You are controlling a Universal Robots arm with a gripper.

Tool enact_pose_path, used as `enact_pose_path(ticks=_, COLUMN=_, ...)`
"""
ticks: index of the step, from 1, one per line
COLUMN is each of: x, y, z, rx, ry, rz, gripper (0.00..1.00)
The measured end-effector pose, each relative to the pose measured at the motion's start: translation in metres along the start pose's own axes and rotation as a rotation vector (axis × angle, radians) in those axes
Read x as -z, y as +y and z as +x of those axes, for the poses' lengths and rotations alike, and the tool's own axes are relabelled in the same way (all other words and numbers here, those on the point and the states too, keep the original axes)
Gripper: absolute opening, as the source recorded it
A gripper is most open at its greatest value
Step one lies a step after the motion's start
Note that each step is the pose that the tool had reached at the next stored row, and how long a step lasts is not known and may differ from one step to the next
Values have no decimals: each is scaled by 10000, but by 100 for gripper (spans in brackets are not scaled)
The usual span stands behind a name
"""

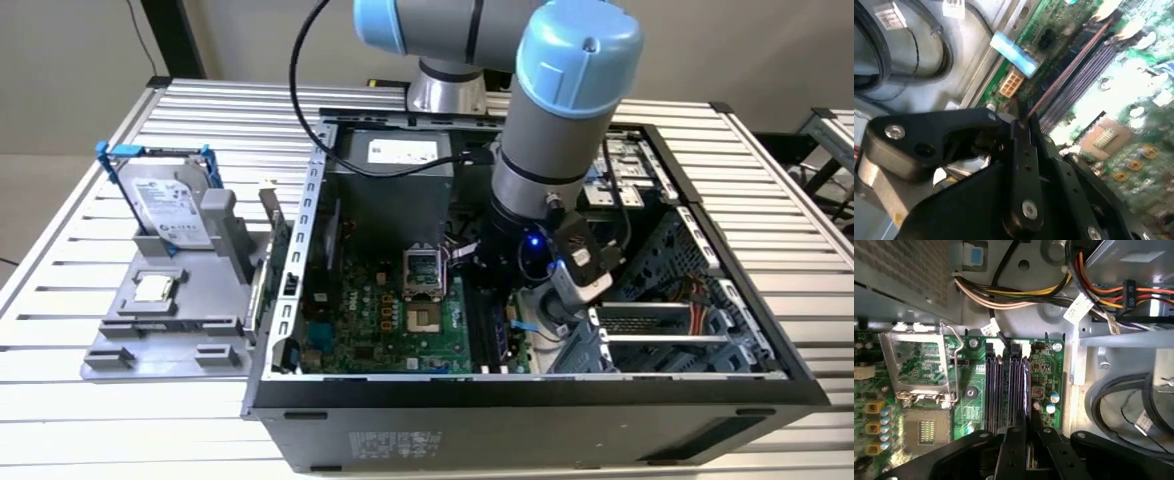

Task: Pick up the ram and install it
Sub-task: 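Insert the ram into the slot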

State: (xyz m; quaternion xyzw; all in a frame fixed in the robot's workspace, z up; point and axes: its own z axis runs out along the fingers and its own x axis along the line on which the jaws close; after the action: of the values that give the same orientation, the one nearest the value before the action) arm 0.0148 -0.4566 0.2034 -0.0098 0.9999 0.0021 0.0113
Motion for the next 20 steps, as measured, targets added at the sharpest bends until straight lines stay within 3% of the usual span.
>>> enact_pose_path(ticks=4, x=46, y=2, z=5, rx=-28, ry=16, rz=22, gripper=100)
enact_pose_path(ticks=11, x=360, y=7, z=-2, rx=-34, ry=16, rz=18, gripper=100)
enact_pose_path(ticks=14, x=362, y=12, z=-1, rx=-34, ry=16, rz=40, gripper=100)
enact_pose_path(ticks=15, x=362, y=12, z=-1, rx=-32, ry=15, rz=40, gripper=0)
enact_pose_path(ticks=20, x=364, y=12, z=-1, rx=-32, ry=16, rz=41, gripper=0)
